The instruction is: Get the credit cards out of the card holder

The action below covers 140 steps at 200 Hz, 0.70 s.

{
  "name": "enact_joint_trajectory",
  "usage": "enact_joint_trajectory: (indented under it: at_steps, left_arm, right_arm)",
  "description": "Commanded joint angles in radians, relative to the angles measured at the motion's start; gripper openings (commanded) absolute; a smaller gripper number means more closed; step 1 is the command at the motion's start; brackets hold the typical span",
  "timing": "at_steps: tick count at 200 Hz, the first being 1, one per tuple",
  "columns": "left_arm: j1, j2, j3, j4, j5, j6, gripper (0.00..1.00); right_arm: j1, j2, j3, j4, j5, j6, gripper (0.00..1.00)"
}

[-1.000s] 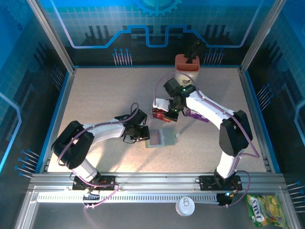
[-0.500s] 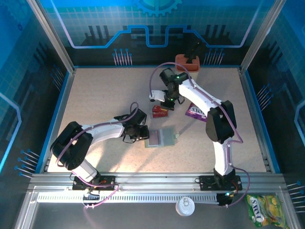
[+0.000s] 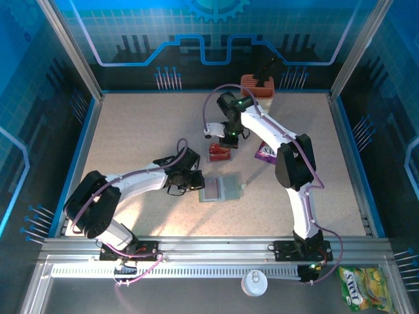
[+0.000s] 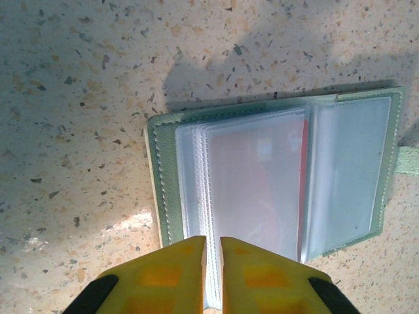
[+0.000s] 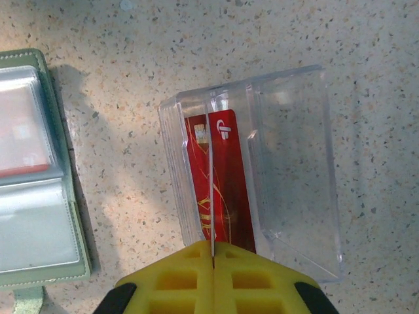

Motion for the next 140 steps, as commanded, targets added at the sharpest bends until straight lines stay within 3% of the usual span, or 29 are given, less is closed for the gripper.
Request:
enact_joint_trajectory:
  at_steps: [1, 13, 46, 92, 140]
  left_arm:
    - [0.004, -0.026, -0.007, -0.036, -0.020, 0.014, 0.14]
    - [0.004, -0.025, -0.005, -0.037, -0.019, 0.013, 0.14]
    - [0.004, -0.014, 0.000, -0.033, -0.012, 0.014, 0.15]
    - [0.005, 0.006, 0.008, -0.025, -0.014, 0.030, 0.14]
    - [0.006, 0.012, -0.001, 0.017, -0.008, 0.033, 0.13]
  right_arm:
    - [-0.011, 0.025, 0.029, -0.050, 0.020, -0.016, 0.00]
    - [-0.009, 0.028, 0.028, -0.056, 0.029, -0.011, 0.00]
    - [-0.004, 0.006, 0.013, -0.033, 0.070, 0.013, 0.18]
    - [0.027, -0.117, -0.109, 0.077, 0.119, 0.114, 0.22]
    - [0.091, -0.281, -0.305, 0.245, 0.179, 0.412, 0.26]
